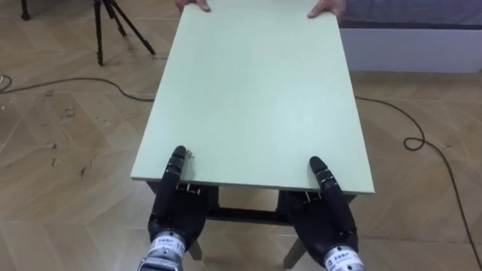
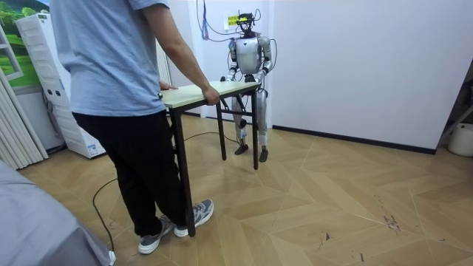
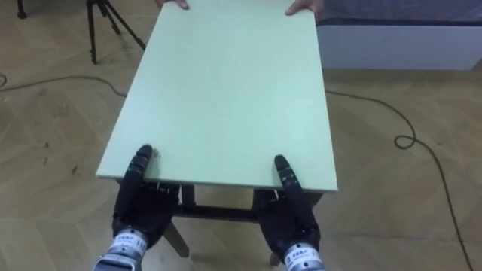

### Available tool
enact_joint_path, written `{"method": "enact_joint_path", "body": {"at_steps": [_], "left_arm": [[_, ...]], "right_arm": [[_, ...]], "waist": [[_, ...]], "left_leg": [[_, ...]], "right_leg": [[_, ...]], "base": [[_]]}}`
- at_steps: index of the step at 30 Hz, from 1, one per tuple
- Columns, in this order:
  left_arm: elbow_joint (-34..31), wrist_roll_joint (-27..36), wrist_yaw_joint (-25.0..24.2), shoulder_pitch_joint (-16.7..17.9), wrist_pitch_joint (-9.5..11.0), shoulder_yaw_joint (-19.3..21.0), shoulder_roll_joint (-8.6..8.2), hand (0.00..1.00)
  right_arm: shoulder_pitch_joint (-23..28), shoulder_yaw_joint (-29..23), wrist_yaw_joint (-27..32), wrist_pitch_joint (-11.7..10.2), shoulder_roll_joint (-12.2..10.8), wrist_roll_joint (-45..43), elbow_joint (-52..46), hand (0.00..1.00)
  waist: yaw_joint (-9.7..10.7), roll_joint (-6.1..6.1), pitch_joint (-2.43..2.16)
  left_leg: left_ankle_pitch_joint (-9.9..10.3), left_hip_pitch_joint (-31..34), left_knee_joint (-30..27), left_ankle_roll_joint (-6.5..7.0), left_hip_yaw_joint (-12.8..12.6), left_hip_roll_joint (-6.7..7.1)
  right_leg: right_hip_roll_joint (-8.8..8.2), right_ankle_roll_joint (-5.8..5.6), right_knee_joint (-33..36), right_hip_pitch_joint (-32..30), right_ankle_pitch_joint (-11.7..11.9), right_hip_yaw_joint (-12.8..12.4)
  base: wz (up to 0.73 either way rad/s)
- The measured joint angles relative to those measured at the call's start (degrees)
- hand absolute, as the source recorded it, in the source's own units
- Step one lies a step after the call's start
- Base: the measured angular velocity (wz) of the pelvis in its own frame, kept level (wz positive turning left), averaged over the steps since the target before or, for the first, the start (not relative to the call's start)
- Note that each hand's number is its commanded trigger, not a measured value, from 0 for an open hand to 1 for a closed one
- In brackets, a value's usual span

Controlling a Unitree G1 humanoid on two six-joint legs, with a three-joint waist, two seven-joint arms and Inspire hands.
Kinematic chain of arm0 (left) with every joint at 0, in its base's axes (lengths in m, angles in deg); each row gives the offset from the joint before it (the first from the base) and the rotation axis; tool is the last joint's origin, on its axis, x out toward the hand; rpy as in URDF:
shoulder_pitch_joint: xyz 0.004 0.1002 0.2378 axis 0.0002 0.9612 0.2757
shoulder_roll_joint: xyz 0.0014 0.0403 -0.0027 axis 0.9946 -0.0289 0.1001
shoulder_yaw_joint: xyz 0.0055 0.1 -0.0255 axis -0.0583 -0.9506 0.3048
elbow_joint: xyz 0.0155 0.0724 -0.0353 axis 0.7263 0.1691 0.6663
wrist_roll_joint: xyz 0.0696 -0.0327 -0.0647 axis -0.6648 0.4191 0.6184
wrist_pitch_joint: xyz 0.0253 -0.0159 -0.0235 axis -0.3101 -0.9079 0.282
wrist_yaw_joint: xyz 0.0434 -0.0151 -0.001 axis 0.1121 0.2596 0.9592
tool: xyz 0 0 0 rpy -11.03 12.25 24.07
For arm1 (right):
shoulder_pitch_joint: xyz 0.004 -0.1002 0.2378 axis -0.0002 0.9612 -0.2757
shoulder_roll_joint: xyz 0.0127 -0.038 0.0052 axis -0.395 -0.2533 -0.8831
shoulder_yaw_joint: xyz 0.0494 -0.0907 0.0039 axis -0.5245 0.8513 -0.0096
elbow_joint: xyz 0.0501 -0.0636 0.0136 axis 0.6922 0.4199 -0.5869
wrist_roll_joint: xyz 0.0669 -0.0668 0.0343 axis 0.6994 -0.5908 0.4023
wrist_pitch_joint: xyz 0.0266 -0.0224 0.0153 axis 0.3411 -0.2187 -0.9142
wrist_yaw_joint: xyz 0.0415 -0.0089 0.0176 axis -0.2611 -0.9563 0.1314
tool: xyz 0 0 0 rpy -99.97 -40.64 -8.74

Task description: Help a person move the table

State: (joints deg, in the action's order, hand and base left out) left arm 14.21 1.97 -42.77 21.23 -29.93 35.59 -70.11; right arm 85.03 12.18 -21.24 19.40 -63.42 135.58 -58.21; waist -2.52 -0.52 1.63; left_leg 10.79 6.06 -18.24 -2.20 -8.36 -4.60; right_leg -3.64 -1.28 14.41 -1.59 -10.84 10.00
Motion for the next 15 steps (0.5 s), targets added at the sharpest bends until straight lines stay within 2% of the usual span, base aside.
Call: {"method": "enact_joint_path", "body": {"at_steps": [1,2,3,5,7,8,9,10,11,12,14,15], "left_arm": [[0.0,0.0,-0.1,0.0,-0.3,0.0,0.21,1.00],[0.0,0.0,-0.2,0.1,-0.3,-0.2,0.40,1.00],[0.0,0.0,-0.4,0.2,-0.2,-0.8,0.83,1.00],[0.0,0.0,-0.4,0.0,-0.1,-1.0,0.93,1.00],[0.0,0.1,-0.5,-0.3,-0.2,-1.2,1.00,1.00],[0.0,0.1,-0.5,-0.3,-0.1,-1.0,0.71,1.00],[0.0,0.6,-0.5,0.4,0.1,-1.0,0.21,1.00],[-0.1,1.0,-0.7,1.2,0.2,-1.1,0.08,1.00],[-0.4,2.2,-1.1,2.6,0.0,-1.1,0.00,1.00],[-0.4,2.3,-1.2,2.5,-0.4,-1.0,0.17,1.00],[-0.4,2.4,-1.3,2.4,-1.0,-0.9,0.23,1.00],[-0.3,3.0,-1.2,2.4,-1.5,-0.9,0.49,1.00]], "right_arm": [[0.4,-0.1,-0.2,0.0,-0.2,0.1,0.0,1.00],[0.6,0.0,-0.3,0.0,-0.4,0.1,0.0,1.00],[0.8,0.1,-0.9,0.0,-0.5,0.0,0.5,1.00],[0.8,0.1,-1.8,-0.2,-0.6,0.6,1.0,1.00],[0.8,0.1,-2.5,-0.5,-0.3,0.9,1.1,1.00],[0.7,0.1,-2.7,-0.8,-0.3,0.8,1.0,1.00],[0.6,0.2,-2.6,-0.9,0.2,0.7,1.1,1.00],[0.6,0.5,-2.4,-0.9,0.6,0.7,1.1,1.00],[0.5,1.1,-2.3,-0.9,1.3,0.5,1.1,1.00],[0.5,1.1,-2.3,-1.2,1.2,0.1,1.1,1.00],[0.6,1.1,-2.4,-1.3,1.3,-0.1,1.1,1.00],[0.8,1.0,-2.4,-1.4,1.6,-0.1,1.1,1.00]], "waist": [[-0.8,0.00,0.00],[-1.0,-0.09,-0.03],[-1.4,0.01,-0.03],[-2.3,0.06,-0.10],[-3.1,-0.09,-0.25],[-3.3,-0.03,-0.26],[-4.9,0.77,-0.46],[-5.8,1.35,-0.86],[-5.6,2.55,-1.40],[-4.9,2.56,-1.40],[-3.6,2.23,-1.06],[-2.6,2.23,-0.99]], "left_leg": [[0.6,1.8,-3.4,-0.58,0.8,-0.88],[0.6,2.5,-4.8,-0.60,1.2,-1.26],[0.6,3.8,-7.5,-0.63,3.0,-1.91],[0.4,6.3,-11.2,-0.85,5.2,-2.87],[-1.6,9.0,-13.9,-3.66,6.4,-4.25],[-1.8,9.8,-15.9,-3.78,6.2,-4.80],[-1.5,11.5,-27.3,-3.18,5.6,-6.13],[-1.4,11.5,-33.9,-2.81,5.4,-7.05],[-1.3,11.3,-43.6,-2.64,5.2,-7.41],[-1.9,10.5,-48.3,-2.40,5.1,-7.71],[-2.4,7.2,-47.1,-2.39,5.4,-7.97],[-2.5,4.3,-42.5,-2.44,5.5,-7.81]], "right_leg": [[0.62,0.54,1.5,-0.9,-0.3,0.2],[0.89,0.73,2.1,-1.2,-0.4,0.3],[1.66,1.68,2.9,-1.4,-0.5,0.3],[3.11,2.83,2.4,-1.6,-1.2,0.3],[4.46,4.85,2.2,-3.2,-1.1,0.6],[4.15,5.52,2.0,-3.6,-1.1,1.2],[4.66,6.59,2.5,-3.5,-1.4,2.6],[5.10,6.99,2.4,-3.2,-1.5,3.4],[6.26,7.72,2.5,-2.3,-1.3,4.0],[6.67,8.34,3.2,-2.7,-1.6,5.0],[6.85,8.50,4.3,-3.0,-1.7,3.6],[6.88,8.49,4.6,-3.3,-1.7,1.8]], "base": [[-0.05],[-0.05],[0.00],[0.06],[0.03],[-0.33],[-0.58],[-0.70],[-0.16],[0.30],[0.53],[0.35]]}}
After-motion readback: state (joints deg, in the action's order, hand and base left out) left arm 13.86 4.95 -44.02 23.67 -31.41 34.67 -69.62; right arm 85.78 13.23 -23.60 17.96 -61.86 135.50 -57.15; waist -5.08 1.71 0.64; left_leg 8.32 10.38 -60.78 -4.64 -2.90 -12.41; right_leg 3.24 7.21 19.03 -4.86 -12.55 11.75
